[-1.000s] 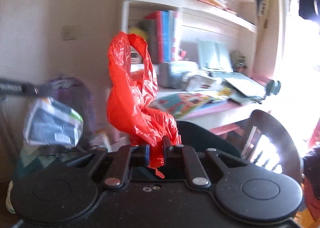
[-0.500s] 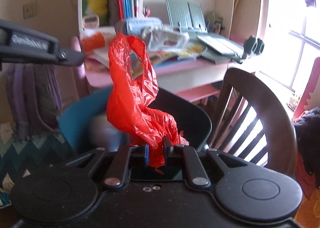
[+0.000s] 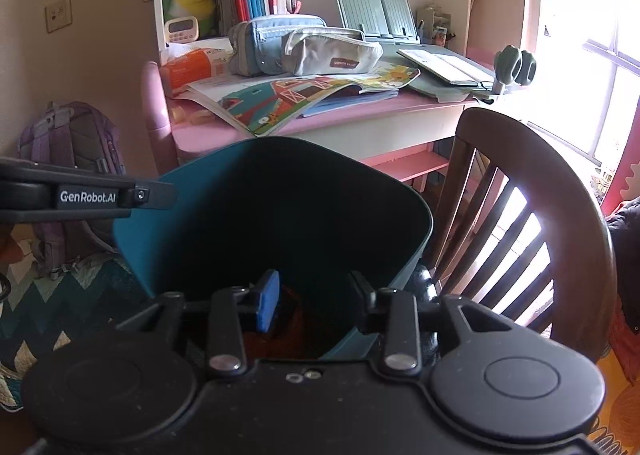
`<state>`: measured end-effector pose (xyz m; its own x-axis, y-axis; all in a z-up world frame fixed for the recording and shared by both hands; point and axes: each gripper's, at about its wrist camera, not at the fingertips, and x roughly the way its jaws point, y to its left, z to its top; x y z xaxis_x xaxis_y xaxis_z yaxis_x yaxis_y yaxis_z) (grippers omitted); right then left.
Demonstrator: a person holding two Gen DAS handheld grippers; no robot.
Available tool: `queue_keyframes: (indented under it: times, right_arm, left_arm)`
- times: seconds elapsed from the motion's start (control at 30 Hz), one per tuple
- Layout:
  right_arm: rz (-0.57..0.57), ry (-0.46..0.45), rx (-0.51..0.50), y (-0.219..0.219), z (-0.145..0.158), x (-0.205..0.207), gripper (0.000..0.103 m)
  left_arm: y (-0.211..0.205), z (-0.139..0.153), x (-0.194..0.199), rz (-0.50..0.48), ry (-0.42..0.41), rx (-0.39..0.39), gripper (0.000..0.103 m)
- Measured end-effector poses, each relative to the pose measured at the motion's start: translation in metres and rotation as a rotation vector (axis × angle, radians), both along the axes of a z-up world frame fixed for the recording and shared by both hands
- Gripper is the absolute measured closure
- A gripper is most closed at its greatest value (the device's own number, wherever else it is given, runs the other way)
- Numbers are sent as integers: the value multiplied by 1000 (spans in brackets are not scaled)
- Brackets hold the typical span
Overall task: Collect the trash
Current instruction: 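Open both grippers over the green bin to drop the trash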
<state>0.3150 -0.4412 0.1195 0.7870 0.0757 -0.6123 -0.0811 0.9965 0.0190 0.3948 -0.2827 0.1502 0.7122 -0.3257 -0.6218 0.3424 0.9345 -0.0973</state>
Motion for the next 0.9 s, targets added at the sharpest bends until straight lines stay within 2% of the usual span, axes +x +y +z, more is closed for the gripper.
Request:
queue_keyframes:
  times: [0.1, 0.2, 0.53, 0.63, 0.73, 0.83, 0.9]
  right_arm:
    - [21, -11, -3, 9, 7, -13, 66]
    - [49, -23, -6, 21, 15, -25, 64]
    - [164, -56, -2, 75, 37, -63, 61]
    - [205, -67, 3, 95, 40, -75, 55]
    - [253, -67, 9, 117, 40, -86, 54]
    - [306, -60, 13, 141, 36, -96, 53]
    - [342, -50, 17, 157, 33, -101, 52]
  left_arm:
    - [12, 4, -9, 2, 19, -18, 94]
    - [26, 10, -24, 0, 3, -8, 94]
    - [98, 24, -74, 40, 5, -38, 93]
    - [123, 24, -90, 58, 8, -45, 91]
    - [146, 25, -107, 83, 0, -54, 89]
    - [169, 25, -128, 95, -11, -65, 71]
    - [184, 25, -143, 116, -37, -61, 35]
